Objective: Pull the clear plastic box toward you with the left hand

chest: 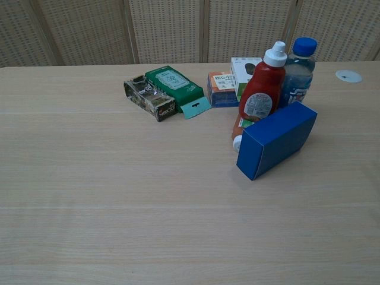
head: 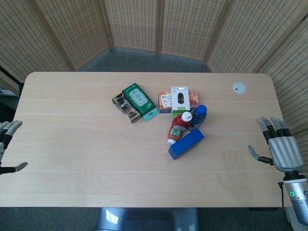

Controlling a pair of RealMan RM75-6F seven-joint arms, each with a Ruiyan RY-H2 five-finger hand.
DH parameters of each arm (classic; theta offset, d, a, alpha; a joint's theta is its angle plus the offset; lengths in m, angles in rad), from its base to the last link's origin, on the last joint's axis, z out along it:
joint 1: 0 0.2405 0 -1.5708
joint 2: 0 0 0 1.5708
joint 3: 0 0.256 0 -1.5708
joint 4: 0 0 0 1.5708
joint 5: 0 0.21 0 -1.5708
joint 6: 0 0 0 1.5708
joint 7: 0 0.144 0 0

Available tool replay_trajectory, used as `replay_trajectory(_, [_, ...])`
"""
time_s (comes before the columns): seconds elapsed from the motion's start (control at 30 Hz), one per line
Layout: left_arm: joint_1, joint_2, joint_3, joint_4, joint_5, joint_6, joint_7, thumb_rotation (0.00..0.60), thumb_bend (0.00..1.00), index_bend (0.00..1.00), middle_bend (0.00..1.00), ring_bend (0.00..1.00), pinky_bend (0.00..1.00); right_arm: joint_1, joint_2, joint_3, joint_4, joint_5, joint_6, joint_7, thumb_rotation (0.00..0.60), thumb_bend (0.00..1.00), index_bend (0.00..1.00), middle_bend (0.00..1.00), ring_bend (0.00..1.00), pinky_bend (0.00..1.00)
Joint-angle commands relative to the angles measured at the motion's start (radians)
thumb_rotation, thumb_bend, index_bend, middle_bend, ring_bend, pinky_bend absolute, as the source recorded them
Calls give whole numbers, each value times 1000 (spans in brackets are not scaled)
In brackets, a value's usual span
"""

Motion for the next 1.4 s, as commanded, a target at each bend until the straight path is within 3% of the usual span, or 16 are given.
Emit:
replay_trajectory(0.03, [-13, -5, -3, 5, -10, -25, -6, 600, 45, 25, 0, 0, 0, -3, -4, -1, -2, 8, -4, 21, 120, 382, 0, 0, 0, 0])
replay_trajectory(0.47, [-100, 26, -41, 17, -20, -153, -125, 600, 45, 0, 0, 0, 0, -48, 0, -17, 21, -32, 76, 90, 119, 383, 0, 0, 0, 0])
replay_trajectory(0.67, [-201, 10, -83, 45, -88, -292, -116, 600, 46, 0, 0, 0, 0, -70, 7, -24, 27, -36, 99, 110, 123, 382, 0, 0, 0, 0])
replay_trajectory(0.97, [-378, -130, -139, 171, -226, -503, -41, 600, 44, 0, 0, 0, 0, -78, 19, -24, 6, -31, 97, 88, 123, 382, 0, 0, 0, 0])
replay_trajectory(1.4, [-663, -448, -164, 478, -435, -757, 112, 597, 46, 0, 0, 0, 0, -93, 46, -20, -42, 2, 86, 33, 121, 382, 0, 0, 0, 0])
